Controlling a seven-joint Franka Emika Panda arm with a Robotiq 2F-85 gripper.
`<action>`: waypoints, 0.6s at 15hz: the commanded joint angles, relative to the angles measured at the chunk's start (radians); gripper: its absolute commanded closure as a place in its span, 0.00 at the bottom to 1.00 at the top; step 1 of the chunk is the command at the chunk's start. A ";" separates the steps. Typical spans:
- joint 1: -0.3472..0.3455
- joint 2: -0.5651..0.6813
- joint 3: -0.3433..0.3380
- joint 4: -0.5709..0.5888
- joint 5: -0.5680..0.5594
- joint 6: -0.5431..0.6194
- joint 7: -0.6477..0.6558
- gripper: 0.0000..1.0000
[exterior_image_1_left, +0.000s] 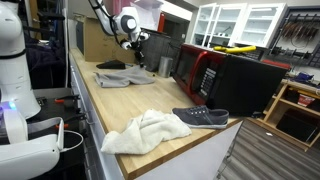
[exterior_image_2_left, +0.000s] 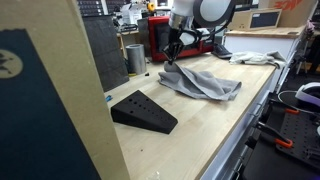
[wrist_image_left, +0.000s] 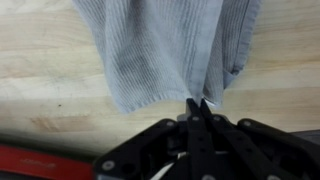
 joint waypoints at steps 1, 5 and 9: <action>0.030 -0.048 -0.006 -0.023 -0.076 -0.003 0.084 1.00; 0.051 -0.037 0.012 -0.007 -0.097 0.008 0.091 1.00; 0.070 -0.016 0.031 0.011 -0.082 0.016 0.080 1.00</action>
